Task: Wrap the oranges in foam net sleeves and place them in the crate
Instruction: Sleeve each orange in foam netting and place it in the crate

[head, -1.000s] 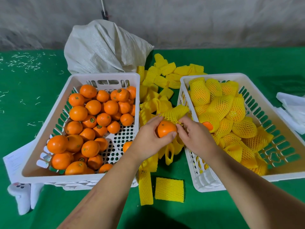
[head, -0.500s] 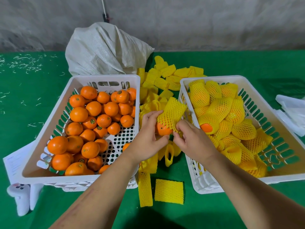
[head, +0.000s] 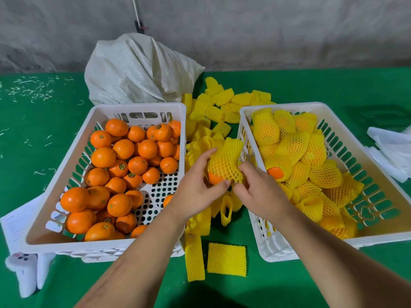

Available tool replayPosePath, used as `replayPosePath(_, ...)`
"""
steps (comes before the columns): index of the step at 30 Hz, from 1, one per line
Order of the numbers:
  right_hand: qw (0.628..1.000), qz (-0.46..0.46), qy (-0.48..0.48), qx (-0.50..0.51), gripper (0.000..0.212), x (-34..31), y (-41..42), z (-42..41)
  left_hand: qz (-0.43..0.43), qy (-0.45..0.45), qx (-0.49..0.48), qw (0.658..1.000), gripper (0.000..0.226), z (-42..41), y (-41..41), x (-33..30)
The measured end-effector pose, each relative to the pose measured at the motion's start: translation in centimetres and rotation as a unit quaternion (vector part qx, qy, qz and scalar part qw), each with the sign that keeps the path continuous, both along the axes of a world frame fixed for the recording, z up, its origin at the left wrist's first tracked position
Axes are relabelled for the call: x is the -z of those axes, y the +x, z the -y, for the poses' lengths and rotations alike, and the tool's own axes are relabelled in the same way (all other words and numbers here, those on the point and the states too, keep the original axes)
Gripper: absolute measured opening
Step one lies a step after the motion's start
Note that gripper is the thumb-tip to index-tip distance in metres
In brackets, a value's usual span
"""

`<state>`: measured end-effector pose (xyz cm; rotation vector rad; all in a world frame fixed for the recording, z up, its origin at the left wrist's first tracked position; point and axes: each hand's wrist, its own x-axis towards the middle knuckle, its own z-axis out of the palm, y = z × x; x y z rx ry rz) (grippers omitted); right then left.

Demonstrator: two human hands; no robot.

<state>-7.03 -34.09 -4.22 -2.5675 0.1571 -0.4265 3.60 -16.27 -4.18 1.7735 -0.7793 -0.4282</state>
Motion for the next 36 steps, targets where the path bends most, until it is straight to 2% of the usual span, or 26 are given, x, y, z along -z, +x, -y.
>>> replayPosePath(2, 1.000, 0.009, 0.010, 0.013, 0.021, -0.1, 0.2, 0.1, 0.072, 0.043, 0.027, 0.996, 0.078, 0.1, 0.1, 0.5)
replayPosePath(4, 1.000, 0.014, 0.003, 0.024, 0.029, 0.0, 0.4, 0.3, 0.135, 0.065, 0.007, 0.989, 0.072, 0.4, -0.2, 0.7)
replayPosePath(6, 0.999, 0.023, 0.017, 0.025, 0.029, -0.2, 0.4, 0.2, 0.112, 0.049, -0.034, 0.992, 0.067, 0.9, -0.5, 0.6)
replayPosePath(8, 0.999, 0.050, 0.015, 0.008, 0.024, -0.3, 0.1, 0.1, 0.036, -0.005, -0.093, 0.995, 0.055, 1.2, -0.6, 0.3)
replayPosePath(10, 0.998, 0.065, -0.003, -0.010, 0.016, -0.3, -0.3, -0.2, 0.000, -0.037, -0.136, 0.990, 0.046, 1.4, -0.7, 0.1)
replayPosePath(12, 0.999, 0.044, -0.010, -0.010, 0.016, -0.2, -0.3, -0.1, 0.013, -0.016, -0.131, 0.991, 0.049, 1.4, -1.1, 0.1)
replayPosePath(14, 1.000, 0.015, 0.006, 0.009, 0.021, -0.2, -0.1, 0.0, 0.024, 0.037, -0.087, 0.995, 0.060, 1.3, -1.1, 0.1)
replayPosePath(18, 0.999, 0.023, 0.039, 0.026, 0.018, 0.0, 0.0, 0.3, 0.045, 0.105, 0.003, 0.993, 0.079, 0.8, -0.9, 0.3)
replayPosePath(24, 0.999, 0.039, -0.017, 0.011, 0.014, 0.6, -0.2, 0.1, 0.018, 0.015, -0.083, 0.996, 0.067, 1.7, -0.7, 0.7)
replayPosePath(26, 0.999, 0.020, 0.026, 0.014, 0.025, 0.7, 0.0, 0.2, 0.034, 0.010, -0.096, 0.995, 0.070, 1.6, -0.6, 1.0)
replayPosePath(28, 0.995, -0.006, 0.094, 0.022, 0.048, 0.5, 0.2, 0.4, 0.048, -0.005, -0.082, 0.995, 0.073, 1.4, -0.6, 1.0)
replayPosePath(32, 0.990, -0.050, 0.128, 0.004, 0.089, -0.3, 0.0, 0.5, 0.077, -0.006, -0.071, 0.994, 0.081, 1.4, -0.6, 1.1)
replayPosePath(36, 0.981, -0.085, 0.175, 0.008, 0.105, -1.3, -0.1, 0.5, 0.057, 0.005, -0.062, 0.996, 0.104, 1.6, -0.5, 1.3)
